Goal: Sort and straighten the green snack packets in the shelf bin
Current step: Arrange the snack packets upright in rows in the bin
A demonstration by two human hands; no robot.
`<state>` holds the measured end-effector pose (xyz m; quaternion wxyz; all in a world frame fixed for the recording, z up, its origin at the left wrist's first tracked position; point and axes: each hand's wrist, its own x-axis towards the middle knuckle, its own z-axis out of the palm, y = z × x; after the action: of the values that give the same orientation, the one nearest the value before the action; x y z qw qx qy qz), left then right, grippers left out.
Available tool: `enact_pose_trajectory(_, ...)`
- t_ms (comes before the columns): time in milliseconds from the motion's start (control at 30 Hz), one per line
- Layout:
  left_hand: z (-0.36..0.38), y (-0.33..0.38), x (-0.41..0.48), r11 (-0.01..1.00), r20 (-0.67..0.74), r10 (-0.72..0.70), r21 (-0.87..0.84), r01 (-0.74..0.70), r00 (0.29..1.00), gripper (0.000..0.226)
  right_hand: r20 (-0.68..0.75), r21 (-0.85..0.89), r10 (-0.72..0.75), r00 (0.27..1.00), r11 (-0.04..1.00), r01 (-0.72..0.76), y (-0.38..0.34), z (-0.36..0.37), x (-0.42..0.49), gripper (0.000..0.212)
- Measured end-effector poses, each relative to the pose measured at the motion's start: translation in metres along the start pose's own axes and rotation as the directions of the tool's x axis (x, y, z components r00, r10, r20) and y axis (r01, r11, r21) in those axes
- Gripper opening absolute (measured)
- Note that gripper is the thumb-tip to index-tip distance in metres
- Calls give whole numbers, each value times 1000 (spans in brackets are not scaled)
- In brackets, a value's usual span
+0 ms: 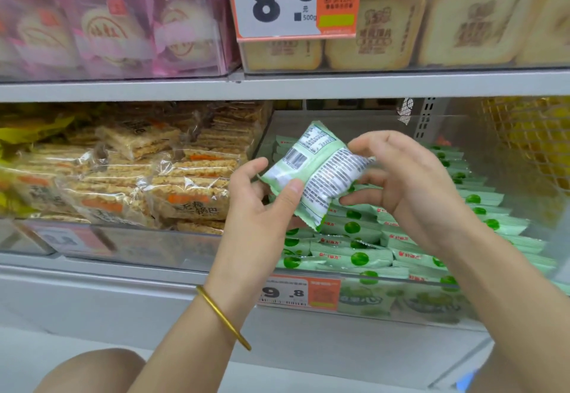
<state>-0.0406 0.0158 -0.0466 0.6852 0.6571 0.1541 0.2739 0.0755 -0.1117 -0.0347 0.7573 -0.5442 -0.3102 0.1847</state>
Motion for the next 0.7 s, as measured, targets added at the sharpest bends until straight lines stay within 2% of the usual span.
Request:
enact_pose_trajectory(100, -2, 0, 2, 998, -16, -25, -50, 24, 1000, 42, 15, 62, 35, 999, 997, -35, -1, -5, 1, 40)
enact_pose_trajectory(167, -2, 0, 1, 998, 16, -36, -47, 36, 999, 38, 27, -31, -3, 1000, 1000, 3, 2, -8, 0, 59)
enact_pose_trajectory(233, -1, -1, 0, 999, 56, -44, -18, 45, 997, 36, 87, -155, -65, 994, 985, 78, 6, -8, -1, 65)
enact_pose_trajectory(367, 2, 2, -2, 999, 102, -39, 16, 38, 994, 37, 134, -350, -122, 983, 923, 162, 3, -7, -4, 58)
enact_pose_trajectory(467, 3, 8, -4, 997, 99, -41, -55, 46, 994, 32, 98, -426, -150, 984, 887, 178, 4, -6, -4, 45)
enact_pose_trajectory(533, 2, 10, -2, 998, 68, -2, -64, 6, 998, 25, 22, -430, -168, 986, 888, 161, 6, -5, -2, 32)
enact_pose_trajectory(567, -1, 9, 0, 999, 39, 36, -7, -35, 999, 25, -38, -436, -169, 985, 890, 135, 7, -6, 0, 27)
enact_pose_trajectory(633, -8, 4, 2, 957, 2, 163, 242, -159, 987, 26, -124, -458, -171, 977, 884, 96, 6, -7, 2, 16)
enact_pose_trajectory(700, -13, -2, 1, 794, 70, 260, 552, -255, 963, 27, -138, -542, -203, 969, 834, 98, 6, -8, 3, 12)
